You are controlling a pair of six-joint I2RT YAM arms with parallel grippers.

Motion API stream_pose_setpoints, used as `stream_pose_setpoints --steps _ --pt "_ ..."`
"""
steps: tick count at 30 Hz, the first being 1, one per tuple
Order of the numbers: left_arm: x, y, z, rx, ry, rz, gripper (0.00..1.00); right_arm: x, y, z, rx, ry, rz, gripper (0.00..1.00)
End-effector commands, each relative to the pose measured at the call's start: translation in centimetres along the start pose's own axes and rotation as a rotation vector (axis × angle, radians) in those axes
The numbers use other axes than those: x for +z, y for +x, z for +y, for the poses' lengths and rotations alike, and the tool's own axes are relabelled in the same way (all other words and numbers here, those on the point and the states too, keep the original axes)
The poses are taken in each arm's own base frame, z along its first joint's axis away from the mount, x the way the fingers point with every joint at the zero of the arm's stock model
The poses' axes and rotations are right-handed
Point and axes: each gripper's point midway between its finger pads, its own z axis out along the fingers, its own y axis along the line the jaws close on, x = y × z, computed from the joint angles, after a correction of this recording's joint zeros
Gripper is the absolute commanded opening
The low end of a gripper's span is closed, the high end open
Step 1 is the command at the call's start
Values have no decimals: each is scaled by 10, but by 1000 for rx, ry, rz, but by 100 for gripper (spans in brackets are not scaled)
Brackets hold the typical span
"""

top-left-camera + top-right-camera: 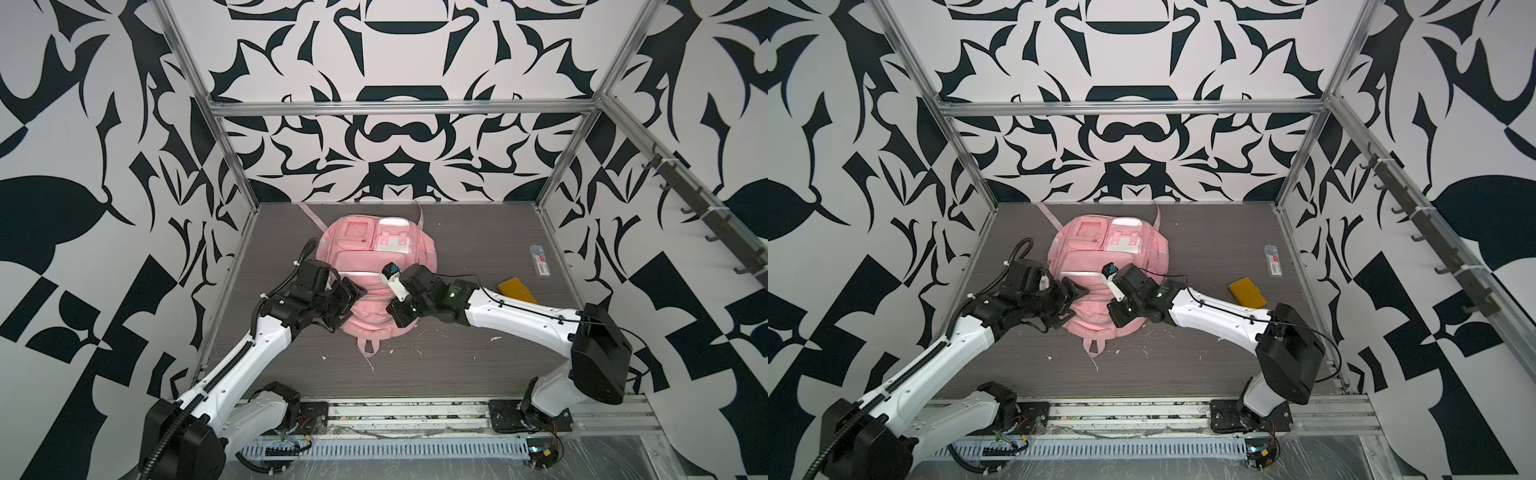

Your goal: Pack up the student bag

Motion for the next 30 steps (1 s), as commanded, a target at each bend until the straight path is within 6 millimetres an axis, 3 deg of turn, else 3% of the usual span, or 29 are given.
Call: stream_pose_setpoints --steps 1,6,9,16,25,30 --pt "-6 -5 -28 -3 75 -16 76 -21 -27 30 -39 -94 -88 0" --pt "-16 -6 -34 21 51 -29 71 -22 -30 26 -23 -75 -109 0" --pt "-22 -3 -23 40 -2 -27 69 -25 -32 19 -3 -33 -125 0" --pt "-35 3 10 90 -111 -41 83 -34 -37 5 -14 16 -145 0" --pt "-20 -1 -18 39 11 -2 80 -27 -36 10 -40 -6 -115 0" --pt "-3 -4 -22 -5 20 -4 77 -27 -38 11 -43 -13 -122 0"
